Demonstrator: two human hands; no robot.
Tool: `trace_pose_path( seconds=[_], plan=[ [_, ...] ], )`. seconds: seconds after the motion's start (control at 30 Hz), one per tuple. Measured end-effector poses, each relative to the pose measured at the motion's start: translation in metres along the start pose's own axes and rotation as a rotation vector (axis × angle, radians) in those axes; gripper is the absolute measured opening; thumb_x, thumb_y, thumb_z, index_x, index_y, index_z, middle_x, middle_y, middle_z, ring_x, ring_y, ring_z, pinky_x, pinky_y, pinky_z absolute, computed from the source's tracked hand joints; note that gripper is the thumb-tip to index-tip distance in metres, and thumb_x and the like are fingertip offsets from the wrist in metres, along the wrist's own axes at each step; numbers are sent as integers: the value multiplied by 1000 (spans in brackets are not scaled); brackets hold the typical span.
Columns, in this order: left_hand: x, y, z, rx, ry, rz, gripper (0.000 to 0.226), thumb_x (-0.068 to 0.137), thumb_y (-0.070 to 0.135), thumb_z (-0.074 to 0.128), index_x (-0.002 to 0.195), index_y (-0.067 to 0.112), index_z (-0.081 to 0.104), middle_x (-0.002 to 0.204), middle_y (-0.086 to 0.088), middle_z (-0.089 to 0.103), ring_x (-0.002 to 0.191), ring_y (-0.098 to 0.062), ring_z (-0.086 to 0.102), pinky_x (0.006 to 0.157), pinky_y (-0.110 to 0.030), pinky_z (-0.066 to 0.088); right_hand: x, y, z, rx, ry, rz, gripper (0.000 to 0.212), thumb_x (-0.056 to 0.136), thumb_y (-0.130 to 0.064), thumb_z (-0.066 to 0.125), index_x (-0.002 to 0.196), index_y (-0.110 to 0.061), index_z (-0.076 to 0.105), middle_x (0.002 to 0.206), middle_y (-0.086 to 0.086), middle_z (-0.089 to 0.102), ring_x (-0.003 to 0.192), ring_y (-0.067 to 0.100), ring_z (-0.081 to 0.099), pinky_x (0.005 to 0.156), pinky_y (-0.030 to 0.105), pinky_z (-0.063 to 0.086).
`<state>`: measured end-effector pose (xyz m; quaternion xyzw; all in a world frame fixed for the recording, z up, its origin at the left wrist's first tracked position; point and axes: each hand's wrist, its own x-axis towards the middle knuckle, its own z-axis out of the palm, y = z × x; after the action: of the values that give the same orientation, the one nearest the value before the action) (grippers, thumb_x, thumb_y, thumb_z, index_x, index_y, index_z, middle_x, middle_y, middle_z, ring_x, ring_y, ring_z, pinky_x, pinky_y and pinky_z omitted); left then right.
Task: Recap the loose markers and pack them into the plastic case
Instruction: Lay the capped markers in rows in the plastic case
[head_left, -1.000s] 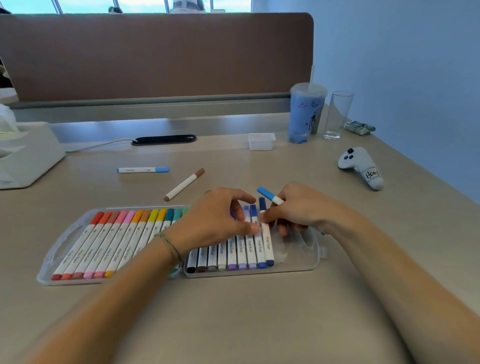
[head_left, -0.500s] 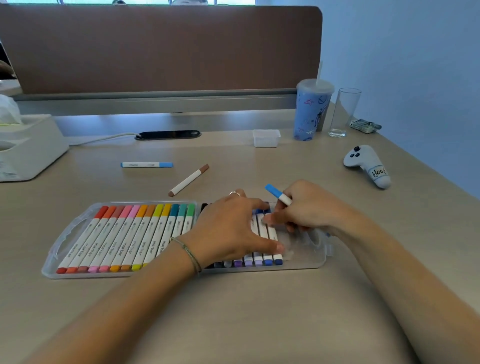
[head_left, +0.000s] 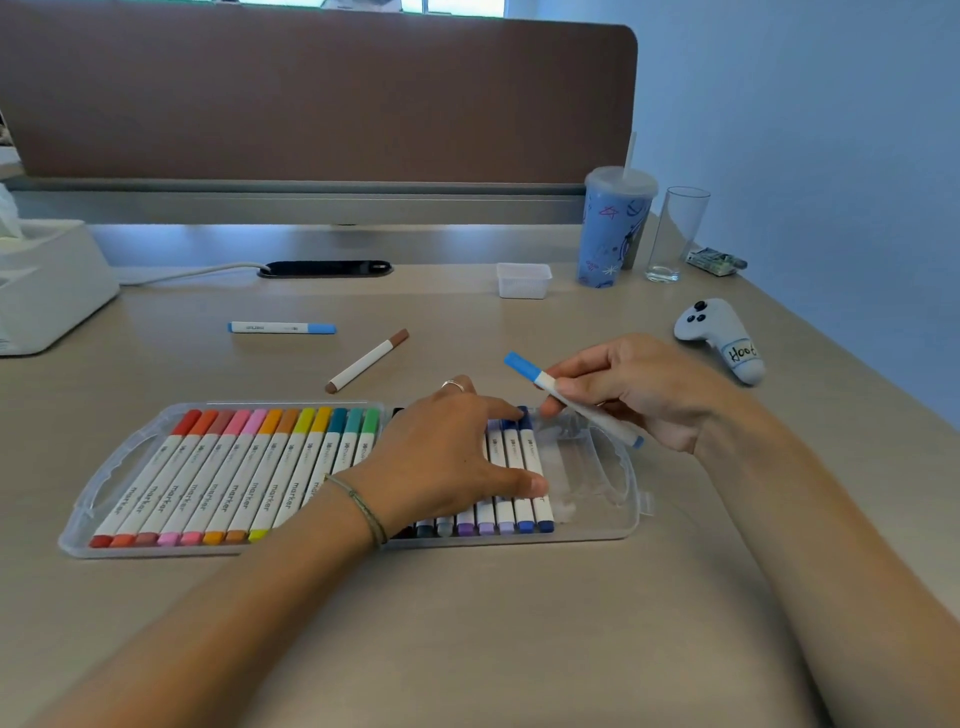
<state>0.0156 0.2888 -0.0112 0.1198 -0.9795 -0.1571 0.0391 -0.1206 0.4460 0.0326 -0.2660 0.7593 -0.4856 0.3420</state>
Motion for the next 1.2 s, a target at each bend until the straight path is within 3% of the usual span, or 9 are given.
trace_pose_path(
  seconds=[0.1,0.23,0.37,0.47,0.57,0.83,1.0,1.1,1.2],
  plan=[
    [0,2,1,11,14,-10,78,70,78,65,139,47,48,98,13,45,91,-7,49,66,-22,38,0,0,1,42,9,12,16,91,-3,69,105,-7,76,93,13,79,81,16,74,70,23,60],
    [1,2,2,32,33,-51,83,70,80,63,142,45,45,103,9,47,96,-10,51,81,-29,50,3,2,6,22,27,45,20,84,-5,77,104,-3,78,90,13,79,80,20,75,62,22,60],
    [2,0,2,41,22,-61,83,69,83,60,142,48,43,104,9,48,97,-11,52,83,-31,52,5,4,14,-186,74,57,21,81,-27,83,83,-6,80,64,2,72,52,6,60,49,19,49],
    [1,-2,0,36,6,-53,83,70,81,61,144,49,40,107,9,47,100,-10,52,84,-30,51,5,6,19,-356,51,69,27,85,-33,80,72,-10,76,58,1,71,48,7,62,47,21,47],
    [1,-3,-3,36,-29,-33,86,70,80,61,147,46,38,110,10,44,102,-10,49,85,-29,49,4,5,24,-452,15,105,28,90,-30,77,75,-7,75,60,5,73,48,12,64,44,21,47],
    [2,-8,-6,27,-103,-7,97,66,79,67,150,44,34,111,11,43,102,-9,51,83,-26,48,2,5,30,-667,-18,138,27,97,-31,69,79,-10,72,60,-1,72,46,6,62,47,21,46],
    [3,-7,-5,31,-108,-18,96,67,77,67,150,42,35,111,10,43,104,-10,50,87,-29,50,5,6,36,-926,44,49,22,94,-40,70,81,-22,70,84,-3,75,75,12,71,62,23,50],
    [1,-5,-5,30,-110,-24,95,67,78,67,150,43,35,110,9,43,103,-11,50,89,-31,51,3,9,33,-915,22,32,21,94,-40,69,86,-21,73,80,-2,74,71,13,72,64,25,56],
    [0,-6,-5,36,-101,-14,94,68,78,67,149,43,36,111,9,44,102,-11,49,89,-32,50,1,7,30,-915,-1,10,25,96,-40,67,77,-24,69,63,-4,70,54,8,66,54,24,51]
  ],
)
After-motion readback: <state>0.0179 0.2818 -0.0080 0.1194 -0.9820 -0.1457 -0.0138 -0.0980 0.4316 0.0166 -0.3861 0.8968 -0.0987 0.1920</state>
